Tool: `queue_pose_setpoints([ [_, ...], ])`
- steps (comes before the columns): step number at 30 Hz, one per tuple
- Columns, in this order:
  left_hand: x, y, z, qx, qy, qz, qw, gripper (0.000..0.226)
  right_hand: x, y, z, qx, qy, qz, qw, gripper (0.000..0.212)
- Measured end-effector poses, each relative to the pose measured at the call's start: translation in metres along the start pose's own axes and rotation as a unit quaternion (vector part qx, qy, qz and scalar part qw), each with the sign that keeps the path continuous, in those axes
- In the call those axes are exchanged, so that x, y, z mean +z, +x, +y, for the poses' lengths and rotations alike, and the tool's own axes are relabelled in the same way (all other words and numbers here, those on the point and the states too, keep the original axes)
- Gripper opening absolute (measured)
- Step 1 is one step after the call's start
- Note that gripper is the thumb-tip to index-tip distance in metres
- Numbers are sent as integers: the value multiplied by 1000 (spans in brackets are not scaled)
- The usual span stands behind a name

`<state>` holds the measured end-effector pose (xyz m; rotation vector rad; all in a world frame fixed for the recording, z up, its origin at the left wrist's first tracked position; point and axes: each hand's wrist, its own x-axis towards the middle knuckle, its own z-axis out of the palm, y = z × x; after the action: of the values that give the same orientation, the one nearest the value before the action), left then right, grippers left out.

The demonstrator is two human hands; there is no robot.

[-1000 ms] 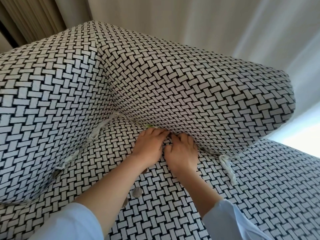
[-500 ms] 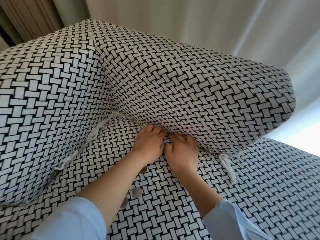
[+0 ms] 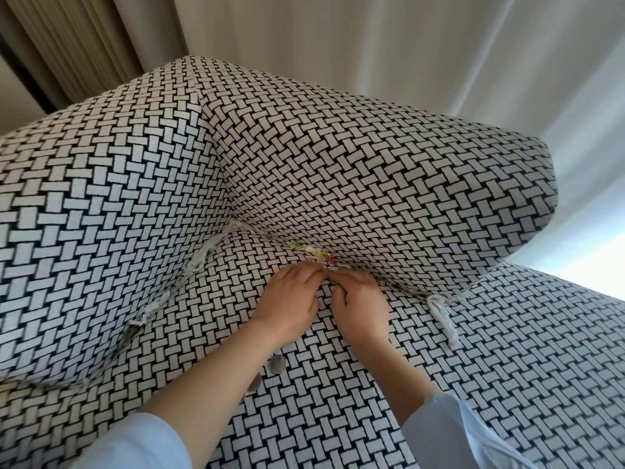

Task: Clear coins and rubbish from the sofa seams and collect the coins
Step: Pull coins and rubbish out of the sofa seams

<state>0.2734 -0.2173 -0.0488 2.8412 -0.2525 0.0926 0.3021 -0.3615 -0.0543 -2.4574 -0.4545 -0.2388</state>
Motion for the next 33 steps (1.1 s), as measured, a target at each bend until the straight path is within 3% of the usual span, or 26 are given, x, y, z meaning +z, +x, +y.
queue_pose_setpoints([
  [10,-20,-36,4,15,-59,22,998,37,-16,-30,-2,-95,36,34,994,24],
  [16,-29,-29,16,-27,-102,50,993,33,-30,-29,-1,-45,116,36,992,33],
  [18,-29,-23,19,-31,-99,47,994,32,-31,-23,8,-5,64,23,998,25],
  [21,-25,-10,22,-44,-89,40,994,31,-29,-12,22,19,-64,-22,998,37],
  [24,-19,4,24,-55,-67,17,996,39,-22,-4,27,17,-124,-84,989,45],
  [33,3,36,11,-18,9,-90,996,59,-11,1,30,5,-182,-137,974,65],
])
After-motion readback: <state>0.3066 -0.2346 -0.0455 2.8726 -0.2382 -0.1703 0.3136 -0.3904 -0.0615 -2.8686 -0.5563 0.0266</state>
